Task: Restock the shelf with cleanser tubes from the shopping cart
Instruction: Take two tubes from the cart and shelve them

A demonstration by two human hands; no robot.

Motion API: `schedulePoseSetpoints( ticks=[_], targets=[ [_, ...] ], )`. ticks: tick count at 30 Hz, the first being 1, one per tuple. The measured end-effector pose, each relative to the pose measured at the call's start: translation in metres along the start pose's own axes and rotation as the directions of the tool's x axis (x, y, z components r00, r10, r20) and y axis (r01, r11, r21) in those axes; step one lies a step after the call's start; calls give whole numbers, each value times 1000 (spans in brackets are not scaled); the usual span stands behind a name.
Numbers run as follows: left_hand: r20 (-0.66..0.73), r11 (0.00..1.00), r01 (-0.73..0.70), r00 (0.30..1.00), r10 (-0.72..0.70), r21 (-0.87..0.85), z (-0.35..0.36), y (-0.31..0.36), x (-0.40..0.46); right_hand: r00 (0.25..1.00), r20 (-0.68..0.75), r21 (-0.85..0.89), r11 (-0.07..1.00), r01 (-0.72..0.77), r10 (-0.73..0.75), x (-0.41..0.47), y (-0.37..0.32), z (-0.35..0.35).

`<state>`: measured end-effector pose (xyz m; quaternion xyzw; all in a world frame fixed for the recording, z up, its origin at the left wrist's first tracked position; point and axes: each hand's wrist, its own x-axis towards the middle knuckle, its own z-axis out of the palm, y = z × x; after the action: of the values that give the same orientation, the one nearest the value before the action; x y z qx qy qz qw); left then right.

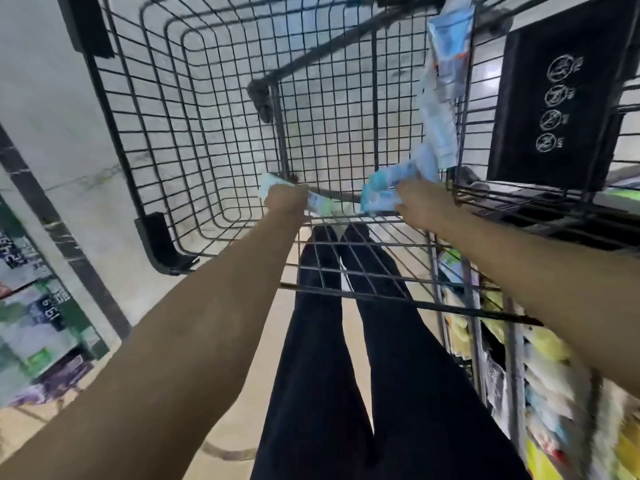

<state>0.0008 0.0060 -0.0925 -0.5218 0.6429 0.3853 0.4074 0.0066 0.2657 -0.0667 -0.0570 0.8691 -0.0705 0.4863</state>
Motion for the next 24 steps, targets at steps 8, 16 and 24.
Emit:
schedulePoseSetpoints(
  ticks=[8, 16, 24],
  targets=[
    [-145, 998, 23, 989, -33, -66, 10, 6, 6, 987, -151, -50, 998, 45, -52, 16, 5, 23],
    [-86, 943, -75, 995, 49, -324, -3, 10, -14, 986, -136, -19, 995, 98, -100, 11, 8, 7],
    [195, 902, -184, 941, 276, -390, -48, 44, -129, 979, -122, 825, 566, 7, 165, -54, -27, -79]
  ],
)
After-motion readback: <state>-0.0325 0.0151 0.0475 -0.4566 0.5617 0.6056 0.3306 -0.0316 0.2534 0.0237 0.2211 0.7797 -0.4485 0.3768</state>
